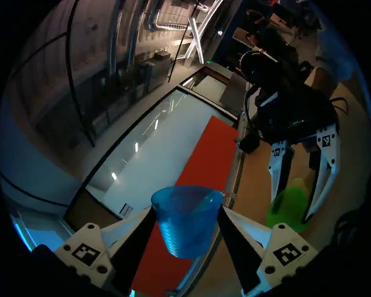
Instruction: Pour water
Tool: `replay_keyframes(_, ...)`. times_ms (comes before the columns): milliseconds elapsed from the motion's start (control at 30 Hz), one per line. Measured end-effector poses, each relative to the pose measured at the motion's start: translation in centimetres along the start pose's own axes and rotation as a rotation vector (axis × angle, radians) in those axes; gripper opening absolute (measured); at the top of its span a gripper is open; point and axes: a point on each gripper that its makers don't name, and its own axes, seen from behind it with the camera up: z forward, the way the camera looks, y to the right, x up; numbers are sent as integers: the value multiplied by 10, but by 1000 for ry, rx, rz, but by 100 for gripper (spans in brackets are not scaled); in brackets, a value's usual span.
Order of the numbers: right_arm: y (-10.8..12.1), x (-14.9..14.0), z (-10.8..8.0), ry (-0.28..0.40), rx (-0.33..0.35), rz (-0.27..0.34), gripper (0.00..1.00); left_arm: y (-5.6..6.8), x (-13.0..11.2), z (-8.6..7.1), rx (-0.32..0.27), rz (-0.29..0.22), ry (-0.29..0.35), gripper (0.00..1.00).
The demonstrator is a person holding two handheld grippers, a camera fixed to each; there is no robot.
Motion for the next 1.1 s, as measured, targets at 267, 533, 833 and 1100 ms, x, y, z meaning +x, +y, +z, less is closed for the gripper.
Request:
replay_keyframes(267,1,1,-1,2,3,-1,91,-1,4,2,1,45,2,85)
replay_keyframes(533,2,2,-2,0,1,-6,91,-2,7,4,4,75,5,85)
replay_keyframes(833,4,3,-5,0,-3,-10,91,-6,9,4,10,128,4,85)
replay_keyframes(1100,4,4,-7,-1,-6,-13,91,-9,13,3,16,170,5,85)
